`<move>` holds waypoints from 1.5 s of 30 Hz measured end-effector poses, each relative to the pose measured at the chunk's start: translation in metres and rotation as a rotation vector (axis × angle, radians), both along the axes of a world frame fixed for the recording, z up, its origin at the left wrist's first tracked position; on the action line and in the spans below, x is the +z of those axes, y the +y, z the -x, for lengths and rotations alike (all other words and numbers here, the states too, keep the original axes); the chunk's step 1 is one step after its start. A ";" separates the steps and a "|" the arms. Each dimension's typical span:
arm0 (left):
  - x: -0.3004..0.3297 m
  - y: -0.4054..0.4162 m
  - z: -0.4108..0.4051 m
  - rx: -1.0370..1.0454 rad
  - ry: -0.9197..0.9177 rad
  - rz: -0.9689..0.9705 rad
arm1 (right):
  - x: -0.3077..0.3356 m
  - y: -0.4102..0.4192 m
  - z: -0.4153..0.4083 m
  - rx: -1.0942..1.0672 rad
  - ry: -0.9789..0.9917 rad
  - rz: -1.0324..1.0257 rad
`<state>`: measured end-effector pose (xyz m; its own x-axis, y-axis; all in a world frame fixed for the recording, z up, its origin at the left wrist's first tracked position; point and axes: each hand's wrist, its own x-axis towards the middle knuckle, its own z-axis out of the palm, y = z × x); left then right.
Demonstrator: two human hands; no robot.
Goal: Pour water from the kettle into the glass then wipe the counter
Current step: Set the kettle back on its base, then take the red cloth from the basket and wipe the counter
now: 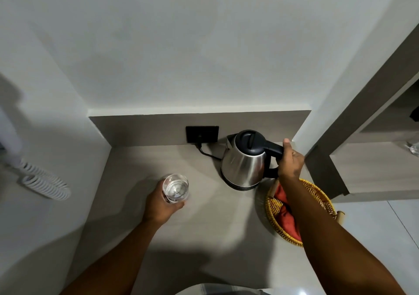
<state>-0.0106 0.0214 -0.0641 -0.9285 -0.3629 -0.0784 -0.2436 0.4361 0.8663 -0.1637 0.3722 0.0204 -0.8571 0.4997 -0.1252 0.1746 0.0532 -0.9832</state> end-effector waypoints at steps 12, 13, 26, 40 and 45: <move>0.022 -0.007 -0.008 -0.044 0.083 0.125 | -0.015 0.057 -0.064 0.241 -0.071 -0.424; 0.021 -0.005 -0.008 -0.023 0.067 0.108 | -0.022 0.068 -0.077 0.286 -0.137 -0.532; 0.023 0.013 0.000 -0.033 -0.025 0.019 | -0.066 0.064 -0.119 0.621 -0.328 -0.834; 0.035 0.024 -0.001 0.108 -0.051 -0.002 | -0.033 0.035 -0.139 0.279 0.160 -0.486; 0.043 0.027 0.007 0.107 -0.040 0.057 | -0.038 -0.037 -0.155 0.636 0.267 -0.549</move>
